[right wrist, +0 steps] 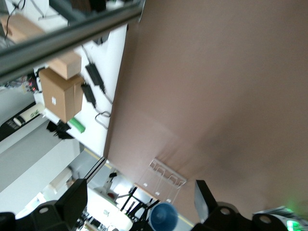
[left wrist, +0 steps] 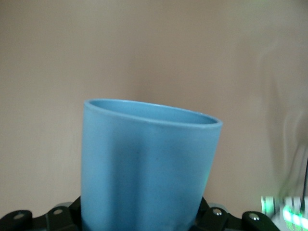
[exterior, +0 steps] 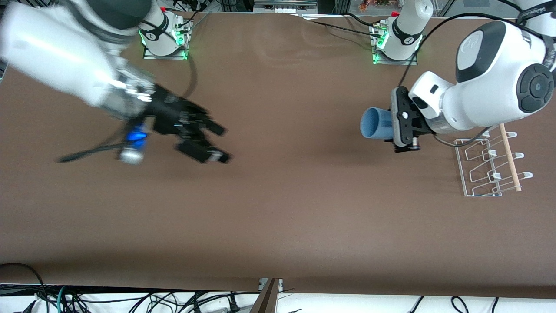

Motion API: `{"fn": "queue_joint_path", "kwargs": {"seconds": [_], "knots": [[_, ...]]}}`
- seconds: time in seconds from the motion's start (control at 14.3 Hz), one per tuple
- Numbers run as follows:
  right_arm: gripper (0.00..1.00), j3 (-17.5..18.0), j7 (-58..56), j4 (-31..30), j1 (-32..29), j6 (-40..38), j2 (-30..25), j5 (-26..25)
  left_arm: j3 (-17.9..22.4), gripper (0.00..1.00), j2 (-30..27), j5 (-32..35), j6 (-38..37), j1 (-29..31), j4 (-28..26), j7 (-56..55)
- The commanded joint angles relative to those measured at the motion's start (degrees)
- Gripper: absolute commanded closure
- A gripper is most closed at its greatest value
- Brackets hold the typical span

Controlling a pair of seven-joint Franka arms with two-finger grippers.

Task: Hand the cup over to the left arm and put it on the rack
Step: 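Open the right gripper and withdraw while the left gripper carries the cup, then lower the cup onto the wire rack with the left gripper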

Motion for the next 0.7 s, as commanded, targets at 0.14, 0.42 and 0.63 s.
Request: {"fn": "queue_joint_path", "kwargs": {"seconds": [0.14,0.42,0.63], "knots": [[0.01,-13.8,-14.5,-1.5,-0.7,-19.6,-2.5,1.1,-0.3,1.00,-0.4,18.6,-3.6,1.5,0.7,-0.3],[0.01,-22.5,-31.8,-1.7,-1.0,-29.0,-2.2,0.0,-0.6,1.00,0.4,34.3,-5.6,1.4,-0.3,0.2],[0.01,-22.4,-33.4,-3.4,-0.5,-29.0,-2.0,-7.2,-0.6,1.00,3.8,45.7,-9.0,1.0,-1.2,-0.4]]}}
